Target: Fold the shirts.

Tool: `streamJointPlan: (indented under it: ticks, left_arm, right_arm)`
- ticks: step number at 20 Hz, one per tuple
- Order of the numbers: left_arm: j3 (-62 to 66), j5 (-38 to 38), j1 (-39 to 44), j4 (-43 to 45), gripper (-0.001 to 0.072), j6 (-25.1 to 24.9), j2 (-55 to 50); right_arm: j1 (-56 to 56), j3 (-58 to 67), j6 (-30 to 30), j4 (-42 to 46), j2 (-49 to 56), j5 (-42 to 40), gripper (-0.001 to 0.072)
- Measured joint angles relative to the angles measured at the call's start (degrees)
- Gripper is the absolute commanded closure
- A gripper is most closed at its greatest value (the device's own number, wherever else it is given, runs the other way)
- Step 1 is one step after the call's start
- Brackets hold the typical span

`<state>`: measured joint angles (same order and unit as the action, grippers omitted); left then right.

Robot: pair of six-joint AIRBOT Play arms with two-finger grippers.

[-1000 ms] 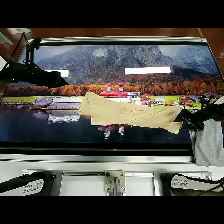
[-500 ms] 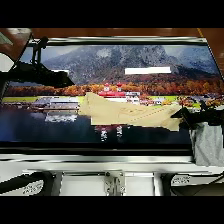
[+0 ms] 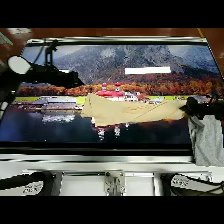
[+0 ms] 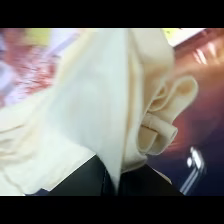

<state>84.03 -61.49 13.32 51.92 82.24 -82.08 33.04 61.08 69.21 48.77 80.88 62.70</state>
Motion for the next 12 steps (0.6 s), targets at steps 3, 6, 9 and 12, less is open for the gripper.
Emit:
streamJointPlan:
  ticks: [3,6,9,12]
  left_arm:
    - [-0.35,7.26,7.1,-6.93,0.0669,-0.98,-8.13]
    - [0.59,16.72,15.72,-17.33,0.067,-3.45,-17.46]
    - [4.66,22.43,23.41,-28.89,0.0669,-6.97,-26.27]
    - [10.64,24.92,29.29,-39.08,0.067,-8.31,-34.23]
  right_arm:
    - [-0.66,2.4,0.55,-1.05,-9.53,5.16,0.0653]
    - [-3.1,3.5,2.84,-1.38,-18.73,10.49,0.0653]
    - [-7.43,3.91,6.84,-1.7,-25.92,14.03,0.0653]
    - [-12.33,4.09,10.69,-1.7,-29.57,15.41,0.0653]
